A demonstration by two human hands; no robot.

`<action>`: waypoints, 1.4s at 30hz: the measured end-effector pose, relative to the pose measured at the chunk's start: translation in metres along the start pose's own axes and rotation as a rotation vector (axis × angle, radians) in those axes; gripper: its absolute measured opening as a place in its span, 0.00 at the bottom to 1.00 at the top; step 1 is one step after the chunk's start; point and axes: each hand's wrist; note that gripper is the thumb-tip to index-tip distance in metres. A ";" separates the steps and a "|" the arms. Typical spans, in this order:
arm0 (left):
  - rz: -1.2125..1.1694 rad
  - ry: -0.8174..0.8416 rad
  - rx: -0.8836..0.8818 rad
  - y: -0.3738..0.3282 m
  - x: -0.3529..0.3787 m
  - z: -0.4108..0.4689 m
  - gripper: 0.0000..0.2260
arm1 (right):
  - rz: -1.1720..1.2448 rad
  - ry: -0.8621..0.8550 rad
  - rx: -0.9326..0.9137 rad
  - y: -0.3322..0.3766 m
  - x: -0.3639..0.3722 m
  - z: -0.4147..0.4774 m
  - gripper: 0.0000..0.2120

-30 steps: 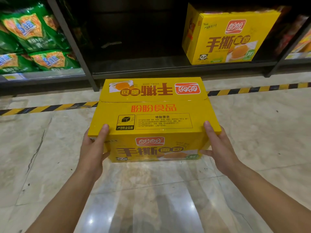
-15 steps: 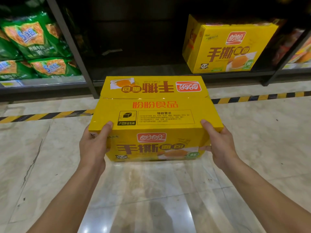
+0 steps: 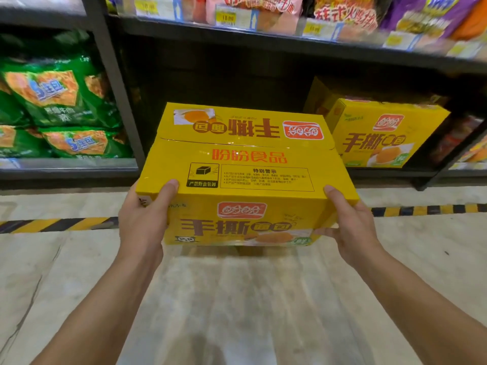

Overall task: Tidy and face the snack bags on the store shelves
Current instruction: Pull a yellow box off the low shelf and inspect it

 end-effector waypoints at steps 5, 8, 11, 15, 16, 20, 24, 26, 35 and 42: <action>0.015 -0.017 0.019 -0.016 0.013 0.034 0.16 | -0.012 0.024 -0.006 0.021 0.028 0.027 0.10; 0.027 -0.037 0.027 -0.020 0.024 0.046 0.14 | -0.018 0.058 0.011 0.032 0.038 0.043 0.08; 0.034 -0.057 0.009 -0.019 0.037 0.056 0.11 | -0.034 0.092 0.009 0.046 0.043 0.063 0.08; 0.047 -0.069 0.017 -0.017 0.049 0.073 0.12 | -0.034 0.108 0.016 0.054 0.057 0.090 0.08; 0.062 -0.075 0.017 -0.017 0.051 0.077 0.14 | -0.031 0.103 0.020 0.052 0.060 0.096 0.07; 0.093 -0.089 0.028 -0.014 0.057 0.096 0.17 | -0.053 0.113 0.007 0.047 0.074 0.118 0.09; 0.102 -0.099 0.019 -0.015 0.063 0.114 0.19 | -0.096 0.124 -0.006 0.054 0.086 0.134 0.08; 0.128 -0.084 0.014 -0.019 0.067 0.124 0.21 | -0.107 0.145 -0.010 0.058 0.091 0.140 0.09; 0.591 0.089 0.261 -0.003 0.060 0.122 0.38 | -0.393 0.209 -0.261 0.022 0.075 0.158 0.38; 0.730 0.016 0.287 0.017 0.067 0.133 0.36 | -0.431 0.107 -0.375 -0.003 0.086 0.180 0.37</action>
Point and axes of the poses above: each hand's wrist, its own z-axis towards the middle knuckle, its own x-axis out of the palm, y = z × x, and after that the axes turned 6 degrees about x, right-handed
